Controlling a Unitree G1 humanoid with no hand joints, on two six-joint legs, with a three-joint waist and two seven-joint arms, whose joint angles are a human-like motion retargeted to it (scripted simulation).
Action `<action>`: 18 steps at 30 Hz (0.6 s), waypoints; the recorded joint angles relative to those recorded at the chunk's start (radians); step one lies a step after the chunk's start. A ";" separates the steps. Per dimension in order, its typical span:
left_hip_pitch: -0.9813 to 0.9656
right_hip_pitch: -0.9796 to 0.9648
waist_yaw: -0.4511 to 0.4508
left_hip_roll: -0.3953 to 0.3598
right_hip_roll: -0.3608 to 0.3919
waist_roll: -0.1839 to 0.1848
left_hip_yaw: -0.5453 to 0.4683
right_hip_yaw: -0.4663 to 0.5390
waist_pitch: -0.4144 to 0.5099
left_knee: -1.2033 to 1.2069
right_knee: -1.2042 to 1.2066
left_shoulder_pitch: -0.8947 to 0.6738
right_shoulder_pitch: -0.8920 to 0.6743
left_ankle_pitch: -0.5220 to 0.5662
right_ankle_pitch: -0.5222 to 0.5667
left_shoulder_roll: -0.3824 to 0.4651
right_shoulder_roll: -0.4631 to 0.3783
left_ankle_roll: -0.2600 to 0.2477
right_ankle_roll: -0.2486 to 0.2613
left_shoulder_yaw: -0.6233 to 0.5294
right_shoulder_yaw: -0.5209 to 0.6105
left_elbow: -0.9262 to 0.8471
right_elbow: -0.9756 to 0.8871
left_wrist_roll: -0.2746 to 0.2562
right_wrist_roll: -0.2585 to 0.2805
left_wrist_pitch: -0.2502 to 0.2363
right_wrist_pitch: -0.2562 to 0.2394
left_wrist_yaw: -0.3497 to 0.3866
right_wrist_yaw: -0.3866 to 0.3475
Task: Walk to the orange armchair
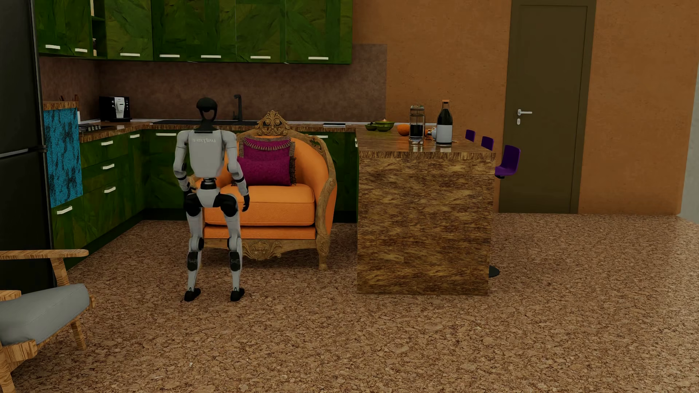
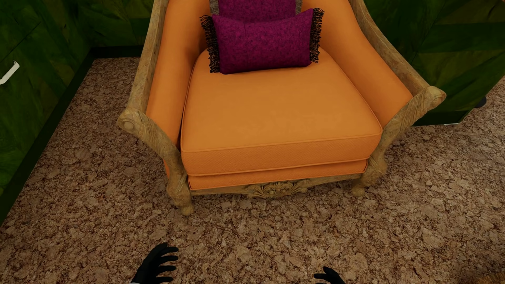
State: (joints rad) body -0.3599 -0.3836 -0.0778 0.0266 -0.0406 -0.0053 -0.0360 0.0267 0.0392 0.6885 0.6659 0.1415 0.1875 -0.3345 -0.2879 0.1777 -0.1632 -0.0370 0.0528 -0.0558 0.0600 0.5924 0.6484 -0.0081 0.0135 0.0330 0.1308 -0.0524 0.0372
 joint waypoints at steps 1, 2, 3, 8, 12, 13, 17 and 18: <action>-0.003 0.001 0.001 0.002 0.002 0.008 -0.004 -0.005 0.002 0.002 -0.004 0.014 0.005 0.001 0.003 0.021 0.008 -0.001 -0.001 0.017 -0.006 0.005 -0.005 0.003 0.005 -0.001 -0.015 -0.005 -0.011; -0.004 0.003 0.004 0.001 0.001 0.014 -0.007 -0.008 -0.001 -0.004 -0.013 0.020 -0.002 0.006 0.008 0.023 0.010 -0.001 -0.001 0.031 -0.007 0.018 0.011 0.008 0.005 0.003 -0.030 -0.006 -0.019; 0.000 0.004 0.014 -0.002 -0.002 0.013 -0.005 -0.005 0.005 -0.006 -0.009 0.007 -0.016 0.008 0.008 0.027 0.019 0.000 0.000 0.025 -0.023 0.034 0.008 0.016 -0.006 0.009 -0.033 -0.004 -0.020; -0.001 -0.007 0.000 0.007 0.006 0.003 0.002 0.000 -0.015 -0.011 -0.004 0.001 0.016 0.007 0.006 -0.018 0.010 -0.007 -0.007 0.006 -0.027 0.000 0.003 0.016 -0.001 0.003 -0.013 0.013 0.019; 0.005 0.011 0.002 0.012 0.010 0.008 -0.011 -0.014 -0.004 -0.015 -0.023 0.003 0.027 0.009 0.012 0.013 0.003 -0.011 -0.010 0.022 -0.036 0.001 -0.017 0.024 -0.032 -0.027 -0.039 0.009 -0.024; 0.007 0.009 0.004 0.011 0.009 -0.003 -0.012 -0.016 -0.003 -0.018 -0.017 0.004 0.015 0.011 0.009 0.022 0.022 -0.013 -0.013 0.023 -0.006 0.011 -0.005 0.026 -0.037 -0.020 -0.051 0.018 -0.041; 0.005 0.002 0.019 -0.003 -0.006 -0.010 -0.018 -0.021 -0.009 -0.016 0.005 -0.005 0.027 0.010 -0.007 -0.016 0.023 -0.013 -0.012 0.003 -0.012 -0.001 0.001 0.019 -0.007 -0.005 -0.069 0.047 -0.041; 0.003 0.003 0.012 0.000 -0.003 -0.006 -0.020 -0.024 -0.016 -0.018 -0.001 0.006 0.026 0.009 -0.006 -0.006 0.023 -0.014 -0.013 0.007 0.000 0.008 -0.013 0.019 -0.001 -0.014 -0.060 0.043 -0.038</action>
State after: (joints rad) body -0.3568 -0.3804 -0.0658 0.0268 -0.0434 -0.0111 -0.0562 0.0031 0.0230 0.6705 0.6648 0.1473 0.2139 -0.3251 -0.2939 0.1715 -0.1397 -0.0507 0.0396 -0.0489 0.0602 0.6008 0.6356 0.0106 0.0126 0.0187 0.0704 -0.0098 -0.0004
